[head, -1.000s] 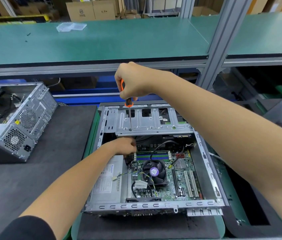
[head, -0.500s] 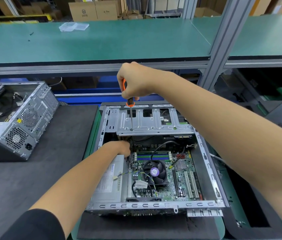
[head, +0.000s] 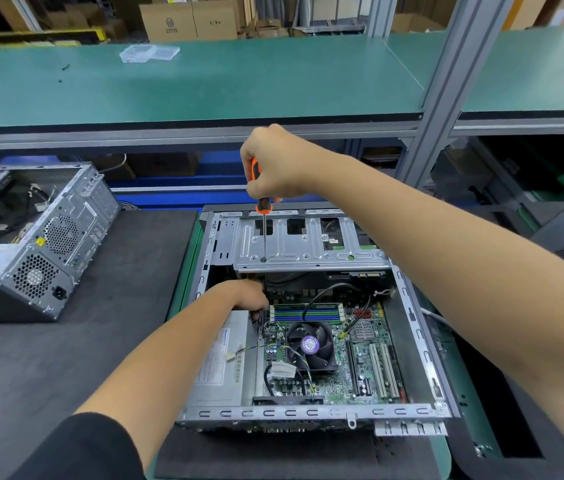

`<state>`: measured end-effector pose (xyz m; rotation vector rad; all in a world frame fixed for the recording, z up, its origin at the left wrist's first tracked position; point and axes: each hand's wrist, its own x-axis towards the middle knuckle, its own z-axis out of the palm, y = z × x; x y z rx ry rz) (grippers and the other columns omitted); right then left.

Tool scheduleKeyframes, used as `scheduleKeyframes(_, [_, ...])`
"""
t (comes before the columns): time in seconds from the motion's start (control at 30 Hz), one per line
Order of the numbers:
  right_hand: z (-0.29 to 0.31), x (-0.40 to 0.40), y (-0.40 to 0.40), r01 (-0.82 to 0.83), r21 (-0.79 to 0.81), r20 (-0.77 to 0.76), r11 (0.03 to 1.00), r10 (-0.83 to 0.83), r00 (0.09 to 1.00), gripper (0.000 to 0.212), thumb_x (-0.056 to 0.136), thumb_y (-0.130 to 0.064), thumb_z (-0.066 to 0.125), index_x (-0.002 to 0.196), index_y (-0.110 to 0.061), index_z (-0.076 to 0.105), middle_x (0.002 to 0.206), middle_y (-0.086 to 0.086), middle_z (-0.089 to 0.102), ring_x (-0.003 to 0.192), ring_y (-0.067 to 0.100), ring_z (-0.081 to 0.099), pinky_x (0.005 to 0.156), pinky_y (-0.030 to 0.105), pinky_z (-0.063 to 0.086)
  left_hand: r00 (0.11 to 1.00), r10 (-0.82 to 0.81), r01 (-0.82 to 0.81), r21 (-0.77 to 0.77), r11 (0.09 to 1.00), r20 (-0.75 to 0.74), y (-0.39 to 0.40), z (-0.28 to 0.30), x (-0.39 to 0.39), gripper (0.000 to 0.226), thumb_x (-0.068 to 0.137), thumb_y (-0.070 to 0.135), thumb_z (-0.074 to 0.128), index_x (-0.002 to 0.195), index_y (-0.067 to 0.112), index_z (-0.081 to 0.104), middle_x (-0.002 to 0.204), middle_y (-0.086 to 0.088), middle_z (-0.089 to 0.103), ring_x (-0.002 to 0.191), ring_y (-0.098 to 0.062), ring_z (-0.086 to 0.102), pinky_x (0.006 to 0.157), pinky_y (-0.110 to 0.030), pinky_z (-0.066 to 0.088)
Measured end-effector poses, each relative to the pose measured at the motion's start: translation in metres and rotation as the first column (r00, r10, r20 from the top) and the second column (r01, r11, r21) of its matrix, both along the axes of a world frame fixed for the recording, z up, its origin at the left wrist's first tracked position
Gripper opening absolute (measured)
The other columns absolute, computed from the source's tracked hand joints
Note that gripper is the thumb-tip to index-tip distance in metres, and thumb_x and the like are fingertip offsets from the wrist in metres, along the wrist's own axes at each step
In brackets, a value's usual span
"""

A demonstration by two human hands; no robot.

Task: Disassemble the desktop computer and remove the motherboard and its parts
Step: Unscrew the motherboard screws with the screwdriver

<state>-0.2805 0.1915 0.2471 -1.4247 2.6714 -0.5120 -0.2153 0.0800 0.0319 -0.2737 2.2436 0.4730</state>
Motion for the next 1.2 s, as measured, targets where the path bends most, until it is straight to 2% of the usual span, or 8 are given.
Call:
scheduleKeyframes(0.1, [0.003, 0.001, -0.001, -0.016, 0.043, 0.017, 0.999, 0.015, 1.000, 0.005, 0.075, -0.007, 0.062, 0.075, -0.003, 0.064, 0.061, 0.010, 0.068, 0.047, 0.010, 0.064, 0.049, 0.023, 0.050, 0.999, 0.034, -0.033, 0.038, 0.999, -0.010, 0.000, 0.002, 0.001, 0.013, 0.090, 0.011, 0.049, 0.099, 0.003, 0.055, 0.085, -0.007, 0.065, 0.064, -0.016, 0.055, 0.072, -0.030, 0.044])
scheduleKeyframes(0.2, [0.006, 0.002, -0.003, -0.034, 0.060, 0.009, 0.998, 0.033, 0.999, 0.003, 0.073, -0.007, 0.061, 0.072, -0.005, 0.061, 0.060, 0.011, 0.068, 0.049, 0.015, 0.064, 0.053, 0.028, 0.053, 0.999, 0.039, -0.038, 0.052, 0.998, -0.007, 0.001, 0.004, 0.001, 0.008, 0.087, 0.009, 0.052, 0.084, 0.005, 0.058, 0.077, -0.006, 0.065, 0.062, -0.014, 0.057, 0.083, -0.032, 0.050])
scheduleKeyframes(0.3, [0.005, 0.002, -0.004, -0.035, 0.054, 0.009, 0.998, 0.035, 0.999, 0.006, 0.073, -0.007, 0.060, 0.073, -0.002, 0.063, 0.060, 0.011, 0.068, 0.048, 0.016, 0.064, 0.052, 0.027, 0.053, 0.999, 0.048, -0.047, 0.052, 0.998, -0.017, 0.001, 0.004, 0.002, 0.016, 0.088, 0.010, 0.050, 0.073, 0.009, 0.056, 0.064, -0.001, 0.063, 0.055, -0.010, 0.058, 0.077, -0.026, 0.047])
scheduleKeyframes(0.5, [0.006, 0.002, -0.004, -0.038, 0.066, 0.016, 0.997, 0.037, 0.999, 0.008, 0.074, -0.007, 0.062, 0.075, 0.000, 0.065, 0.061, 0.010, 0.068, 0.049, 0.015, 0.066, 0.051, 0.026, 0.052, 0.998, 0.050, -0.049, 0.025, 0.998, -0.025, 0.003, 0.007, 0.003, 0.022, 0.090, 0.010, 0.048, 0.070, 0.010, 0.056, 0.040, 0.010, 0.058, 0.042, -0.002, 0.054, 0.062, -0.021, 0.043])
scheduleKeyframes(0.73, [0.008, 0.002, -0.008, -0.047, 0.067, 0.029, 0.997, 0.046, 0.999, 0.008, 0.074, -0.007, 0.061, 0.076, 0.000, 0.065, 0.059, 0.010, 0.068, 0.052, 0.015, 0.068, 0.052, 0.025, 0.052, 0.999, 0.018, -0.018, -0.006, 1.000, -0.030, 0.005, 0.011, 0.004, 0.027, 0.091, 0.009, 0.048, 0.067, 0.011, 0.060, 0.055, 0.005, 0.058, 0.055, -0.008, 0.052, 0.066, -0.024, 0.043])
scheduleKeyframes(0.97, [0.008, 0.000, -0.006, -0.031, 0.070, 0.058, 0.997, 0.027, 0.998, 0.007, 0.075, -0.008, 0.063, 0.073, -0.002, 0.064, 0.055, 0.006, 0.066, 0.051, 0.014, 0.067, 0.047, 0.019, 0.044, 1.000, 0.020, -0.020, -0.004, 1.000, -0.023, 0.005, 0.011, 0.004, 0.020, 0.092, 0.009, 0.048, 0.078, 0.008, 0.062, 0.053, 0.006, 0.058, 0.051, -0.006, 0.051, 0.046, -0.016, 0.037])
scheduleKeyframes(1.1, [0.010, 0.001, -0.007, -0.031, 0.077, 0.053, 0.997, 0.027, 0.998, 0.011, 0.073, -0.008, 0.061, 0.074, 0.002, 0.066, 0.054, 0.006, 0.067, 0.050, 0.013, 0.066, 0.050, 0.022, 0.050, 0.999, 0.043, -0.042, 0.029, 0.999, -0.017, 0.005, 0.011, 0.005, 0.019, 0.093, 0.007, 0.046, 0.085, 0.004, 0.063, 0.057, 0.004, 0.061, 0.055, -0.006, 0.055, 0.060, -0.018, 0.044])
scheduleKeyframes(1.2, [0.010, 0.003, -0.006, -0.032, 0.076, 0.049, 0.997, 0.028, 0.998, 0.009, 0.073, -0.007, 0.061, 0.075, 0.001, 0.065, 0.058, 0.009, 0.068, 0.052, 0.015, 0.067, 0.051, 0.022, 0.051, 0.999, 0.047, -0.046, 0.029, 0.999, -0.020, 0.005, 0.011, 0.005, 0.023, 0.094, 0.008, 0.045, 0.078, 0.005, 0.062, 0.059, 0.003, 0.060, 0.055, -0.006, 0.055, 0.057, -0.018, 0.042])
